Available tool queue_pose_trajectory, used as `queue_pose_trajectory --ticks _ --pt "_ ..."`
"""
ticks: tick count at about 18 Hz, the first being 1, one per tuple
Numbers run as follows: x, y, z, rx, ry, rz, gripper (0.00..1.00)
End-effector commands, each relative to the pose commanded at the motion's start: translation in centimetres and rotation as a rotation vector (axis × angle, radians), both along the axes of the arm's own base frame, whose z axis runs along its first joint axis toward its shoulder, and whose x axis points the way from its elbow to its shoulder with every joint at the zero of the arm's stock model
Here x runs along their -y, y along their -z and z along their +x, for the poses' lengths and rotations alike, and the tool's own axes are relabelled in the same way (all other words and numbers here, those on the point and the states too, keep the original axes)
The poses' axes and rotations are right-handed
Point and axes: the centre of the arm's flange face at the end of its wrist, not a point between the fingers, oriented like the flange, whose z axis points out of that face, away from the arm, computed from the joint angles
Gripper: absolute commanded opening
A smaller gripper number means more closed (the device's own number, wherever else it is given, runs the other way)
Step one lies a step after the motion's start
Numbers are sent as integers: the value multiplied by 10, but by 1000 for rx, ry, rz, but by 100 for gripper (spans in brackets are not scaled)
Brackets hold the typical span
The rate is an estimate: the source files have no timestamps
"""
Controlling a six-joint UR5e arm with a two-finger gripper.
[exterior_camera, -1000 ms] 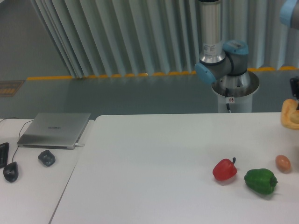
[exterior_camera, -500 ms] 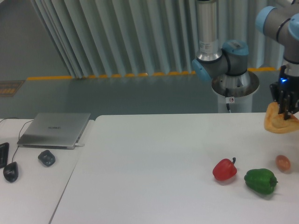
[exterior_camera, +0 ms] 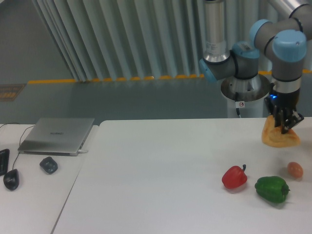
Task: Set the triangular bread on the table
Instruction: 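Lower the triangular bread onto the table and open the gripper, then lift the open gripper away from the bread and withdraw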
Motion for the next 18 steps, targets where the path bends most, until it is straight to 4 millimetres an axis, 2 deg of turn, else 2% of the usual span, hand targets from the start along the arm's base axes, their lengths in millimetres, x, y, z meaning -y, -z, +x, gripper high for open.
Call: queue_pose_trajectory --ticks 1,7,9,12,16,17,18 --pt "-2 -1 1 -7 6 5 100" --pt "-6 -16 -3 -32 13 38 100" --pt "-11 -25 -14 -57 2 54 100" --pt "-6 -29 -22 -67 -1 53 100" --pt "0 -37 -54 -78 189 57 100" --pt "1 -39 -69 -80 217 59 100" --pt "2 -31 -87 -65 231 64 100"
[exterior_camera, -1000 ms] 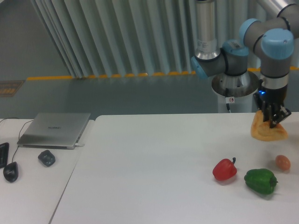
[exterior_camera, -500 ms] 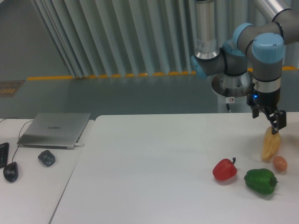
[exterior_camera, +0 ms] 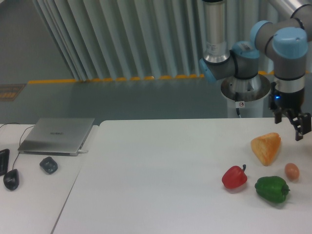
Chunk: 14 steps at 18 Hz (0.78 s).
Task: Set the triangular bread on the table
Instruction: 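Lift the open gripper away from the bread and withdraw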
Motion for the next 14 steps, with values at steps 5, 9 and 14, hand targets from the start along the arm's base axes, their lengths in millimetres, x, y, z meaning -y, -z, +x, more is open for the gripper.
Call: queue_pose_trajectory --ticks 5,9,14 --pt "24 24 -56 19 92 -24 100" --pt "47 45 -95 45 92 -11 100" --pt "47 54 -106 34 96 -13 100"
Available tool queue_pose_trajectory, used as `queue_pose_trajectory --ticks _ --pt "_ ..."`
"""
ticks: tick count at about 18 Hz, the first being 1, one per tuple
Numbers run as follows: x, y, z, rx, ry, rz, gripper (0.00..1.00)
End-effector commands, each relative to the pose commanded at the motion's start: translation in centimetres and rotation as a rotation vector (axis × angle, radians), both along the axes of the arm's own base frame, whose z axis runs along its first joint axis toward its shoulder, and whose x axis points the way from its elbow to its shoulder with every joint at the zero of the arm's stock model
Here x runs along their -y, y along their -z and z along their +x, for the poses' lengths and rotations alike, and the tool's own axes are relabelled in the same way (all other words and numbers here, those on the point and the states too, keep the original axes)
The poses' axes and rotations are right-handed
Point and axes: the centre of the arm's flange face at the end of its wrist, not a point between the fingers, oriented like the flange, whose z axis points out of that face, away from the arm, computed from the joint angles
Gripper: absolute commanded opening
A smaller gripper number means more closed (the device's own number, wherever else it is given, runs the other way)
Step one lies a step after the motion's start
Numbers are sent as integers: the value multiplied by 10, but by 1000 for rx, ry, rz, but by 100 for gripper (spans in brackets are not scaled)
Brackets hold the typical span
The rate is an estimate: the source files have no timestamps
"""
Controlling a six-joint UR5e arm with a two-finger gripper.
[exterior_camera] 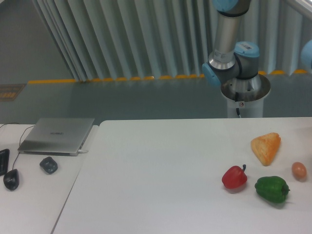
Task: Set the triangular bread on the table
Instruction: 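Lift the open gripper away from the bread and withdraw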
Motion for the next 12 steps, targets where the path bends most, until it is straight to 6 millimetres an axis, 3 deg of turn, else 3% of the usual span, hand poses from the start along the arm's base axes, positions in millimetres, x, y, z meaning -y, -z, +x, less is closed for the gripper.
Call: queue_pose_trajectory --ticks 12 --pt "1 6 1 7 1 -6 100"
